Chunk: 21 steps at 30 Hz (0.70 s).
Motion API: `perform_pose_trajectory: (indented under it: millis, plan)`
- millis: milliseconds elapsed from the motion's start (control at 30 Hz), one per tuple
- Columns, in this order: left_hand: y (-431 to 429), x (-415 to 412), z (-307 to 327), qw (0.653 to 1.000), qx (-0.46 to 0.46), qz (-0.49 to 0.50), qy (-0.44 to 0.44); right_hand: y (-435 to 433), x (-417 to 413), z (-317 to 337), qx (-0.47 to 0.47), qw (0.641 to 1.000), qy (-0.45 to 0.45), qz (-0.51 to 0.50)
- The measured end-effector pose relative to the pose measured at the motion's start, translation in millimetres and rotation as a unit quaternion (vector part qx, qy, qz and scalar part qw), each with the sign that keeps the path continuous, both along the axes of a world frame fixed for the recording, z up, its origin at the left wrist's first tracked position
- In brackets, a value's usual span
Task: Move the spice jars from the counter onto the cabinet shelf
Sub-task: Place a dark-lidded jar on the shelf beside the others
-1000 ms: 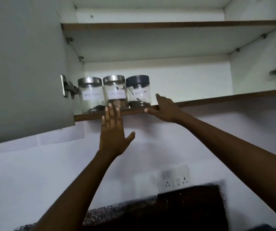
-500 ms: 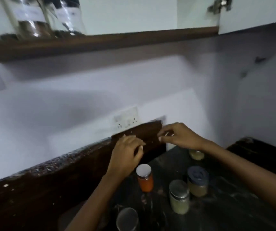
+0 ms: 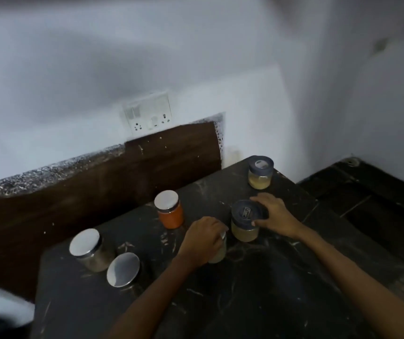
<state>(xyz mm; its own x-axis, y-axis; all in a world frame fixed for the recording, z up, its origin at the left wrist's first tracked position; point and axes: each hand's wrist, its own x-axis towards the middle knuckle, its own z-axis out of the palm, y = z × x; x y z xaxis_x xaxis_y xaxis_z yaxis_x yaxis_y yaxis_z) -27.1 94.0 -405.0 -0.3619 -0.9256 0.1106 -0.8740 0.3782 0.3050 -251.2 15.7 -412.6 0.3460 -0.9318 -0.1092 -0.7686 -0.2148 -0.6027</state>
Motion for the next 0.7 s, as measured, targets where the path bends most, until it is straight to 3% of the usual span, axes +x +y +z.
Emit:
perform_pose_trajectory:
  millis: [200, 433, 567, 700]
  plan:
    - [9, -28, -17, 0.994, 0.037, 0.073, 0.069, -21, 4, -45, 0.053, 0.997, -0.063, -0.011]
    - [18, -42, -20, 0.978, 0.077, 0.141, 0.136, -18, 12, -74, 0.016, 0.987, -0.153, -0.047]
    - [18, -40, -15, 0.966, 0.093, 0.157, 0.185, -10, 9, -58, 0.033, 0.974, -0.214, -0.067]
    - [25, -39, -11, 0.931, 0.072, 0.190, 0.302, 0, 2, -14, 0.020, 0.969, -0.240, -0.044]
